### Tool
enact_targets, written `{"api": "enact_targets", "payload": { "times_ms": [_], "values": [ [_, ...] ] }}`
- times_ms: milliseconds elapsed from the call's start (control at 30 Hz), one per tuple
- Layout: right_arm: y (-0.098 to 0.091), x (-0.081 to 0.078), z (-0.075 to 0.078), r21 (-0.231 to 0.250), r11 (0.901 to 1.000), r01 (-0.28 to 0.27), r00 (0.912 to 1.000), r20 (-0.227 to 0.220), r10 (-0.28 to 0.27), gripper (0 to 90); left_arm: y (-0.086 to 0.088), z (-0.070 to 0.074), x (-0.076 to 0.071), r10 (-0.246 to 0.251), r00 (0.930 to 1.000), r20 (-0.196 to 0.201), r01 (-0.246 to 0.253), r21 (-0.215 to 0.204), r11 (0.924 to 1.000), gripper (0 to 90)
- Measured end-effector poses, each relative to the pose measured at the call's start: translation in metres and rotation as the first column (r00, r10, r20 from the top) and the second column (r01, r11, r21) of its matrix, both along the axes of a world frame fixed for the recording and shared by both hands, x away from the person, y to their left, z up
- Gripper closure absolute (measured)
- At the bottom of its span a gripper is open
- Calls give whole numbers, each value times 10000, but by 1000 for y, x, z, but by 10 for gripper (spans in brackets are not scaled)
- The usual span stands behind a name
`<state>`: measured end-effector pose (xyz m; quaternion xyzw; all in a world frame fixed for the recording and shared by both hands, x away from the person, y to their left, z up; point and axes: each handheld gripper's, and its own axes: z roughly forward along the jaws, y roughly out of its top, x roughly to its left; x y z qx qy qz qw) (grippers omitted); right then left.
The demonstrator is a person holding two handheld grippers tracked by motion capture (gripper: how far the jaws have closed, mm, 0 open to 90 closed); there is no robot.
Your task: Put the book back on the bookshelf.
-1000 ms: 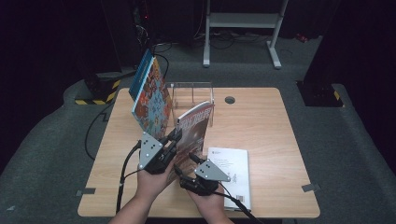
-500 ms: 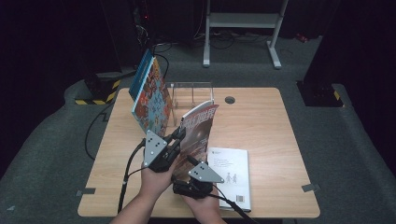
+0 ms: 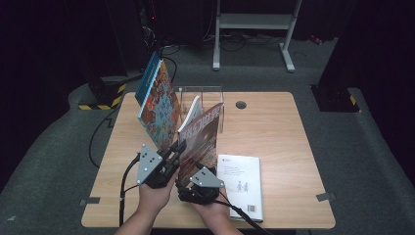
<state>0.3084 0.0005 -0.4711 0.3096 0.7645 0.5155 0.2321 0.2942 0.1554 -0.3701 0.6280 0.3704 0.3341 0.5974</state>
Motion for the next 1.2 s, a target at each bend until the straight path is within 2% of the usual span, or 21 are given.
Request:
{"api": "enact_targets", "payload": {
  "times_ms": [200,367,533,567,633,767,833,1000,1033,1100,1200],
  "values": [
    [3,10,2,-495,9988,55,10000,-55,-58,168,4,-1,-2,-1,9999,104,1,59,10000,840],
    [0,18,1,-722,9973,109,9992,-384,-137,169,4,-4,-2,-61,10000,61,60,186,9998,840],
    [-1,24,-2,-1163,9931,112,9970,-746,-200,166,2,-11,2,-60,9999,-94,64,399,9992,838],
    [0,24,-3,-1225,9925,59,9963,-847,-164,161,1,-16,5,-28,9997,-245,41,537,9985,838],
    [2,23,-4,-1519,9884,45,9966,-809,-169,182,0,-20,5,51,9999,-135,-43,631,9980,837],
    [-3,25,-2,-1207,9927,63,9928,-1178,-206,197,1,-25,5,165,9998,-131,-152,929,9956,839],
    [-6,23,0,-1110,9938,91,9933,-1138,-219,199,5,-26,5,184,9995,-247,-162,853,9962,839],
    [-16,17,3,-850,9962,201,9942,-1036,-289,210,5,-28,2,119,9998,-160,-103,979,9951,836],
    [-19,15,4,-774,9968,215,9951,-950,-288,211,6,-28,2,178,9997,-194,-157,1009,9948,836],
    [-26,11,5,-656,9975,257,9959,-844,-312,214,9,-29,2,190,9994,-303,-166,797,9967,834],
    [-40,5,8,-664,9968,444,9975,-525,-479,220,12,-30,1,-47,9994,-356,74,765,9970,834]
  ]
}}
